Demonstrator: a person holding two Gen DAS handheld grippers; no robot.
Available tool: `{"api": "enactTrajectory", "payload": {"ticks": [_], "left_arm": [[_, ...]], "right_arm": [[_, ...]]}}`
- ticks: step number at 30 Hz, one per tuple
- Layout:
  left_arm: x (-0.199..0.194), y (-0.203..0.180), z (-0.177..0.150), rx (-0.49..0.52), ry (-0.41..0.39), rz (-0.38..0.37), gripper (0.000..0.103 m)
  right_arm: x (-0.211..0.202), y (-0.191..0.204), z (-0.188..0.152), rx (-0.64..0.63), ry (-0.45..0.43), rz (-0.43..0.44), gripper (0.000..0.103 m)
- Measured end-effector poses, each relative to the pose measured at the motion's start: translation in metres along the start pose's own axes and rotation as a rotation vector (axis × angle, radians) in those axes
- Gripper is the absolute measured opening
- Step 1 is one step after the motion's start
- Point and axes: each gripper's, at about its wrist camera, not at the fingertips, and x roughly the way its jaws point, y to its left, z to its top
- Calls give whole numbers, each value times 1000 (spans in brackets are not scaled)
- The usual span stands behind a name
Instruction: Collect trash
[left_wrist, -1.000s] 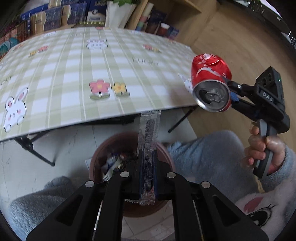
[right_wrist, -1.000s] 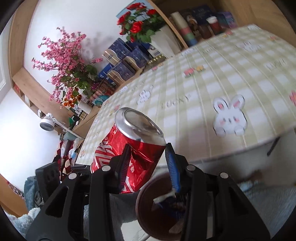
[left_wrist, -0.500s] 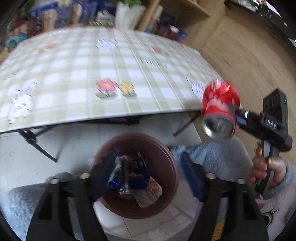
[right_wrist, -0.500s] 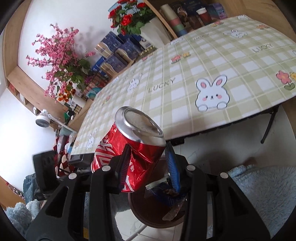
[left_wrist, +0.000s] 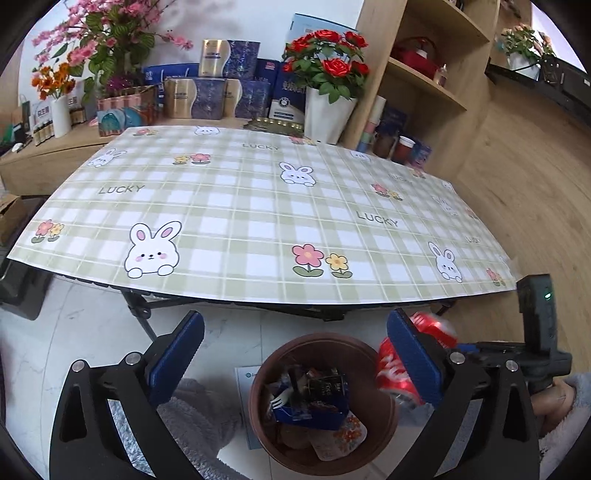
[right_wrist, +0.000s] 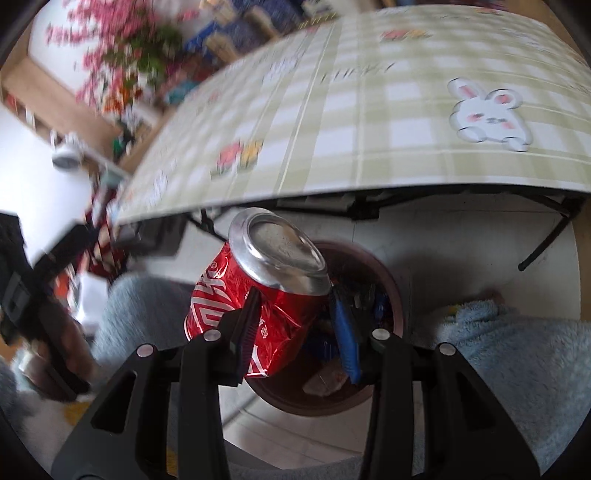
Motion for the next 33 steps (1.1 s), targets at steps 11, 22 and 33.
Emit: {"api": "enactTrajectory", "payload": {"ticks": [11,22,33], "left_arm": [[0,16,-4,-54,15,22,97],[3,17,-5,-60,29,33,97],[-22,-4,41,47,-97,83,97]], "right_arm": [[64,12,6,-18,173,-30,40],[23,20,25,-50,2,-137,92],[-86,64,77,-171,-338,-293,97]]}}
